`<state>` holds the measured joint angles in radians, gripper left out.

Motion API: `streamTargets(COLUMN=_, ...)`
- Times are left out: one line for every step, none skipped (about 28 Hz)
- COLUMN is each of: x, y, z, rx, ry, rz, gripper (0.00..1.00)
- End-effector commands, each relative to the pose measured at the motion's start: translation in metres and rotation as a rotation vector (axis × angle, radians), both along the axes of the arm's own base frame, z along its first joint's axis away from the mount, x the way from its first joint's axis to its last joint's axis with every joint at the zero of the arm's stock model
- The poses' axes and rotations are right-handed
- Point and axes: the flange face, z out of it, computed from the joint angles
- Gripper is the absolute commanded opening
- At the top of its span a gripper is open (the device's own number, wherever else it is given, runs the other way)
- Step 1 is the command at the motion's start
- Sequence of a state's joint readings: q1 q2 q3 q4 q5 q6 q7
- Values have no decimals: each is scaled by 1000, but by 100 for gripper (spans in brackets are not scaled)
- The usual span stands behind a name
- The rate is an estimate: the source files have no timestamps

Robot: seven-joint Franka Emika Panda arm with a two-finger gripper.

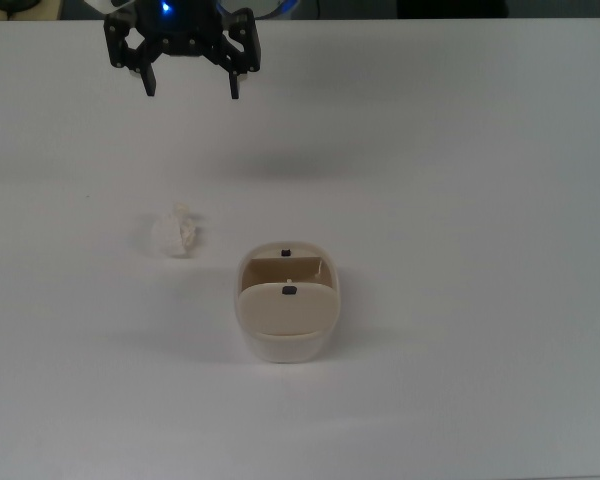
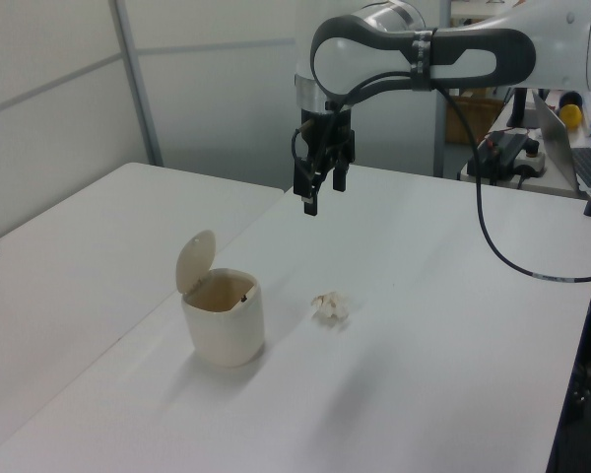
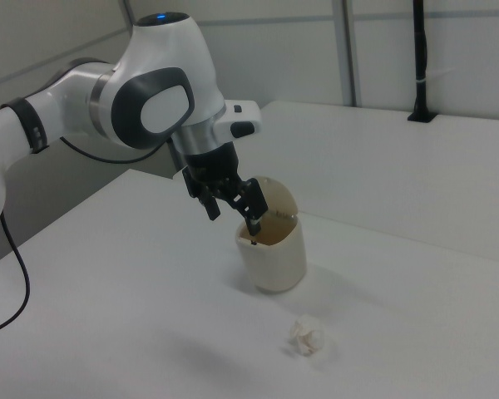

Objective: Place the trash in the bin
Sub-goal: 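Lower the open gripper down over the crumpled white paper ball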

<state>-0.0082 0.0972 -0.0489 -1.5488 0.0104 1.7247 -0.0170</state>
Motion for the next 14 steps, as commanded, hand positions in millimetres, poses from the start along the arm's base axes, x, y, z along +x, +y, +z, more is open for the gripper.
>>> streamTargets(x=-3, y=2, z=0, rx=14, ry=11, rz=-65, gripper=100)
streamTargets(x=-3, y=2, z=0, rx=14, ry=11, rz=-77, gripper=100)
streamTargets(x=-2, y=2, z=-3, rx=15, ry=17, rz=-87, gripper=100)
streamTargets(x=-2, y=2, z=-3, rx=19, ry=17, rz=-98, gripper=100)
streamTargets(x=-1, y=3, z=-6, rx=23, ry=23, rz=-109, gripper=100)
streamTargets(x=-1, y=3, z=-8, rx=23, ry=27, rz=-119, gripper=100)
streamTargets(x=3, y=3, z=-19, rx=23, ry=45, rz=-131, gripper=100)
streamTargets(x=7, y=2, z=-27, rx=22, ry=57, rz=-134, gripper=100)
streamTargets(x=10, y=-2, z=-35, rx=21, ry=68, rz=-142, gripper=100)
streamTargets(x=14, y=-3, z=-44, rx=19, ry=77, rz=-142, gripper=100)
streamTargets(x=18, y=-5, z=-53, rx=13, ry=89, rz=-145, gripper=100)
streamTargets(x=22, y=-6, z=-63, rx=8, ry=98, rz=-143, gripper=100)
streamTargets(x=29, y=-8, z=-81, rx=4, ry=114, rz=-147, gripper=100)
streamTargets(x=32, y=-9, z=-89, rx=0, ry=120, rz=-148, gripper=100)
